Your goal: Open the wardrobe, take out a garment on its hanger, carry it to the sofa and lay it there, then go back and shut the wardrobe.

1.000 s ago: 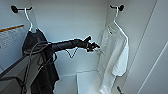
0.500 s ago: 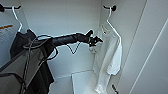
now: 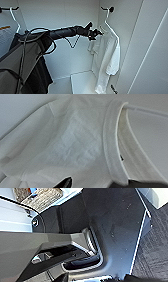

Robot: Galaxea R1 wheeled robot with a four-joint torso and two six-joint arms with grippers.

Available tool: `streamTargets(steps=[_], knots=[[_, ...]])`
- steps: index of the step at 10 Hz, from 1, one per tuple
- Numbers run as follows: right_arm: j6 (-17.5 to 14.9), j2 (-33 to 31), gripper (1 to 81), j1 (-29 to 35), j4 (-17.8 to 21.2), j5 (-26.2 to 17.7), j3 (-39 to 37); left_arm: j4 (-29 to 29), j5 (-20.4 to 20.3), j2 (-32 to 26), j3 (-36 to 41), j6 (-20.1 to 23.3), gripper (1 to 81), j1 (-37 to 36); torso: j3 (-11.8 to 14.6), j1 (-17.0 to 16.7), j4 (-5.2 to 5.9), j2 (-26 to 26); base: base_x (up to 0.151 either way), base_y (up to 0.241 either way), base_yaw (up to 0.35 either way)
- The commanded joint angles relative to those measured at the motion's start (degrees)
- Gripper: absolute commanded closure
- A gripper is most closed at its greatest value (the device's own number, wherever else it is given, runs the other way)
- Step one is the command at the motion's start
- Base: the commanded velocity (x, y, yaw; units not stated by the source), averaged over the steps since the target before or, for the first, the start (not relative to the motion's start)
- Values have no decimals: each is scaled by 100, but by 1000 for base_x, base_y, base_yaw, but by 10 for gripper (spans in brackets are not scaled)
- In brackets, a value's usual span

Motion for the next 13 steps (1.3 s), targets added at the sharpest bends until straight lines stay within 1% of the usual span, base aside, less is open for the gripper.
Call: streamTargets(steps=[1, 3, 4, 5, 7, 8, 9, 12, 13], knots=[[-20, 23, 10, 149, -27, -307, 29, -145, -191, 5, -22, -124, 10, -1233, 0, 0, 0, 0, 0, 0, 0], [-20, 23, 10, 141, -27, -308, 29, -320, -357, 14, -13, -124, 10, -1303, -5, -2, 0, 0, 0, 0, 0], [-11, 23, 10, 149, -18, -316, 20, -426, -532, 5, -13, -124, 10, -1295, -5, -2, 0, 0, 0, 0, 0], [-2, 32, 10, 150, -18, -316, 20, -487, -805, 23, -13, -125, 10, -1295, -5, -2, 0, 0, 0, 0, 0], [6, 41, 10, 149, -10, -307, 3, -497, -1122, 111, -22, -133, 10, -1303, -5, -2, 0, 0, 0, 0, 0], [15, 49, 10, 150, -18, -316, -6, -479, -1192, 172, -56, -133, 10, -1303, -5, -2, 0, 0, 0, 0, 0], [15, 67, 10, 150, -18, -316, -6, -462, -1385, 295, -258, -125, 10, -1303, -5, -2, 0, 0, 0, 0, 0], [24, 93, 10, 115, -10, -307, -41, -260, -1579, 708, -751, -115, 10, -1339, -5, -2, 0, 0, 0, 0, 0], [24, 128, 10, 115, -10, -316, -94, -207, -1667, 718, -760, -124, 10, -1347, -5, -2, 0, 0, 0, 0, 0]])
